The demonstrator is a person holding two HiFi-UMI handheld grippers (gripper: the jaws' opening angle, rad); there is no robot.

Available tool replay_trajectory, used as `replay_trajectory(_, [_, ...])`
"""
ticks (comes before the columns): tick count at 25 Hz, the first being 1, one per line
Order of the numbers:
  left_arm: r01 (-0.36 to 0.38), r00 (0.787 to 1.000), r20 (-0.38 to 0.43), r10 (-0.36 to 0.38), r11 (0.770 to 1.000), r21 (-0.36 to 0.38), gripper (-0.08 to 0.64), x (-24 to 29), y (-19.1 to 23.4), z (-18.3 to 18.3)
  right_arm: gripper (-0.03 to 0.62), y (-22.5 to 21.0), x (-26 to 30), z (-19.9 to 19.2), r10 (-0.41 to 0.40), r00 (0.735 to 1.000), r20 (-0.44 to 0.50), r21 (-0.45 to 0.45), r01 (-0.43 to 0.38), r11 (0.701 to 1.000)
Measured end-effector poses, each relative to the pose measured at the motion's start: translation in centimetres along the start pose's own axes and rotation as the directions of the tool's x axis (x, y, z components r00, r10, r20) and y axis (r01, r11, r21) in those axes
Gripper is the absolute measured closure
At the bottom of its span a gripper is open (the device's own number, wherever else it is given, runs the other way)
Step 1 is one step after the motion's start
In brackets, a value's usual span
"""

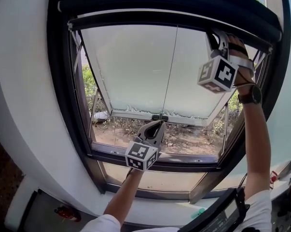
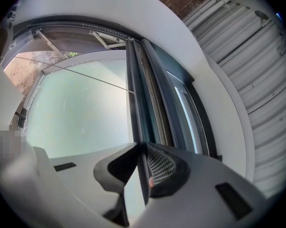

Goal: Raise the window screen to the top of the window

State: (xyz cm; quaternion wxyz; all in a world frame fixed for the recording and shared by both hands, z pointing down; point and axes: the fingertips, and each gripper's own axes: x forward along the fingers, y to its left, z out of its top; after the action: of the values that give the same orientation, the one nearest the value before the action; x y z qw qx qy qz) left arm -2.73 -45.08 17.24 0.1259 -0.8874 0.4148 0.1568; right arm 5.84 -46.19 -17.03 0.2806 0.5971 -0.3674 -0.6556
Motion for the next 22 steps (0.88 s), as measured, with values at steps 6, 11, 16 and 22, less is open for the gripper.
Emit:
replay_trajectory(6, [0.007,1.0,0.008,-0.008,0.999,0.044,0.561,0.9,-0.3,1.1,0.563,-1.1,0.6,0.1,0.003,1.0,0.004,0.041,-0.003,0.999])
replay_trajectory(11, [-0.016,1.0,0.025,0.014,0.997,0.074,0.561,1.2,0.7,2.7,0.563,-2.7,1.1,0.3,-0.037,0.999,0.006,0.061,0.036,0.997])
replay_trajectory(16, [-0.066,0.995,0.074,0.061,0.995,0.07,0.561,0.5,2.9,4.6,0.561,-2.7,1.3,0.4,-0.017,1.0,0.0,0.094,0.017,0.995])
replay_trajectory(22, [-0.063,0.996,0.062,0.056,0.992,0.112,0.561,-0.1,2.8,4.3,0.56,-2.5,0.7,0.2,-0.072,0.997,0.018,0.101,0.07,0.992])
